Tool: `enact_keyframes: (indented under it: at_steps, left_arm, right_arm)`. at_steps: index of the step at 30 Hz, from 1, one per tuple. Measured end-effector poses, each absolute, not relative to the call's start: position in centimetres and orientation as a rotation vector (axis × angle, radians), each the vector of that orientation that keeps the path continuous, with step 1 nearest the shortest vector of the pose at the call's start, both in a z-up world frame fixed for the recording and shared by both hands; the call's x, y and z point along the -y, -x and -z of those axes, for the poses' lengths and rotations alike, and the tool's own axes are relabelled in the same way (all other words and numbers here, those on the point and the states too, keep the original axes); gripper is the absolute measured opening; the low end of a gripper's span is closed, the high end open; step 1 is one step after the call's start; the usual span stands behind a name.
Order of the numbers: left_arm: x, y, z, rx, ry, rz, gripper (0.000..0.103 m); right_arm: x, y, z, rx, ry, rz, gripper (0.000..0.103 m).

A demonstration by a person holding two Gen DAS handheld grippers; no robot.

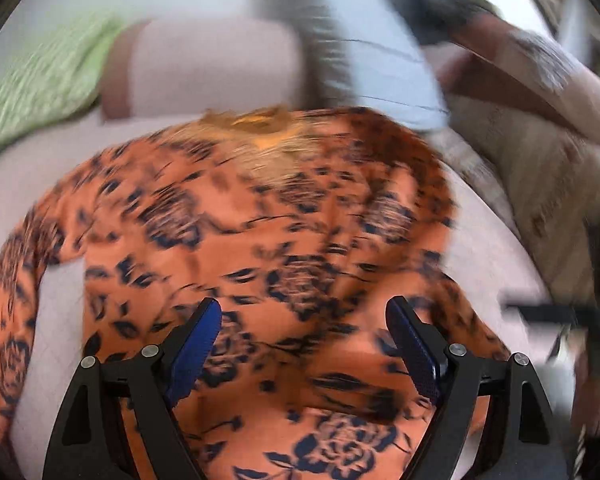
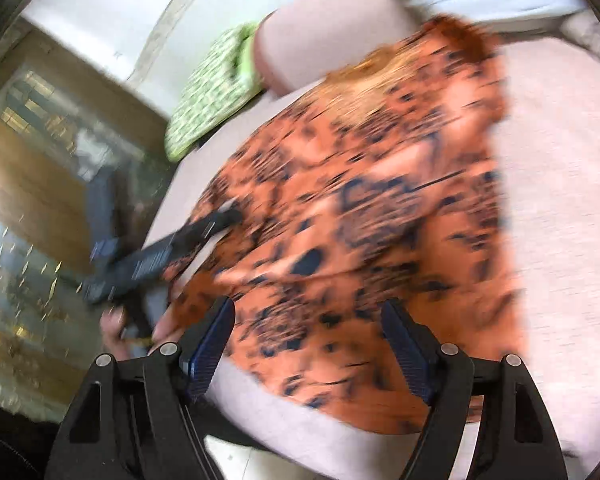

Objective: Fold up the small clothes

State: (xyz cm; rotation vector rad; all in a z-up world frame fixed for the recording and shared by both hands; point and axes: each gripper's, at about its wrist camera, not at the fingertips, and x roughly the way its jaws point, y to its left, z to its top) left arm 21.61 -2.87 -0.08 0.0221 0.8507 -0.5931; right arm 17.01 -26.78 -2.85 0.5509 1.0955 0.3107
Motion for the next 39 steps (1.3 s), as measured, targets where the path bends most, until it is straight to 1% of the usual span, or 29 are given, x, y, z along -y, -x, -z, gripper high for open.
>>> enact_keyframes:
  at_steps: [5,8,9,10,11,12,14,15,16,18,21,24,25,27,29,30,31,32,33,34,35,36,37,39]
  left_arm:
    - [5.5,-17.0,-1.0,-0.717,-0.210,0.674,0.085]
    - [7.0,-16.1,0.6,-0.733,-0.326,0.622,0.084]
    - [7.6,-16.4,1.5,-0.768,-0.361,0.598,0.077]
    - [7.9,-17.1,2.8,-0.820,-0.382,0.576,0.065]
    - [7.9,-17.6,3.3,-0.855,-0.374,0.565,0.035]
    - [7.4,-18.3,3.7,-0.907,-0.334,0.565,0.021]
    - [6.1,-19.1,3.2,-0.941,-0.208,0.589,0.018]
    - [5.4,-19.3,2.7,-0.948,-0.162,0.597,0.010]
    - [4.6,-19.5,2.0,-0.957,-0.118,0.614,0.008]
    - [1.7,-19.8,0.3,-0.984,0.040,0.657,0.006]
    - [-2.5,-20.5,-0.8,-1.038,0.248,0.697,0.006]
    - [-5.4,-21.8,0.9,-1.137,0.339,0.690,0.006]
    - [-6.0,-22.6,2.1,-1.176,0.340,0.646,0.006]
    - [-5.9,-24.2,4.4,-1.262,0.294,0.605,0.006]
    - [-5.6,-24.7,6.5,-1.366,0.230,0.585,0.007]
    - [-5.7,-24.9,7.1,-1.395,0.228,0.571,0.010]
    - [-6.1,-25.1,7.0,-1.397,0.253,0.573,0.011]
    - [-6.4,-25.1,6.7,-1.389,0.262,0.580,0.014]
    - [-6.8,-25.2,5.7,-1.352,0.267,0.589,0.029]
    - [-7.2,-25.2,4.9,-1.312,0.268,0.588,0.037]
    - [-7.6,-25.1,4.1,-1.266,0.271,0.583,0.061]
    - [-8.0,-25.0,3.5,-1.228,0.278,0.575,0.071]
    - [-8.1,-24.6,3.0,-1.213,0.282,0.572,0.071]
    - [-8.1,-24.5,3.3,-1.225,0.278,0.558,0.071]
  right_arm:
    - [33.9,-21.5,2.4,-1.000,-0.628,-0.050,0.078]
    - [35.8,-25.5,3.5,-0.990,-0.652,0.028,0.077]
    - [36.5,-26.8,4.0,-0.994,-0.664,0.056,0.074]
    - [37.1,-27.7,4.5,-1.002,-0.667,0.074,0.067]
    - [37.7,-29.2,5.1,-1.014,-0.642,0.101,0.062]
    - [38.1,-30.0,5.6,-1.023,-0.638,0.119,0.054]
    - [38.5,-32.0,7.0,-1.039,-0.660,0.105,0.029]
    - [38.8,-32.9,7.7,-1.041,-0.686,0.090,0.007]
    - [38.9,-33.7,7.7,-1.046,-0.705,0.078,0.005]
    - [38.3,-34.3,5.9,-1.014,-0.702,0.045,0.004]
    - [34.6,-36.4,1.3,-0.941,-0.591,-0.028,0.004]
    - [29.5,-40.3,-1.0,-0.922,-0.512,-0.117,0.006]
    - [27.9,-41.8,-0.7,-0.934,-0.489,-0.132,0.009]
    - [24.5,-44.7,1.4,-1.001,-0.449,-0.166,0.009]
    - [21.2,-47.0,5.8,-1.101,-0.430,-0.178,0.010]
    - [20.4,-47.3,7.3,-1.133,-0.435,-0.183,0.011]
    - [19.8,-47.4,8.5,-1.164,-0.441,-0.192,0.015]
    - [19.4,-47.3,9.7,-1.201,-0.452,-0.188,0.019]
    - [19.7,-46.7,10.1,-1.222,-0.465,-0.177,0.024]
    - [20.2,-45.7,9.6,-1.208,-0.470,-0.177,0.028]
    - [21.2,-44.3,8.2,-1.162,-0.464,-0.181,0.033]
    - [21.9,-43.3,7.3,-1.135,-0.460,-0.176,0.051]
    - [22.9,-41.9,6.1,-1.094,-0.457,-0.155,0.067]
    - [25.2,-39.1,4.7,-1.044,-0.446,-0.121,0.069]
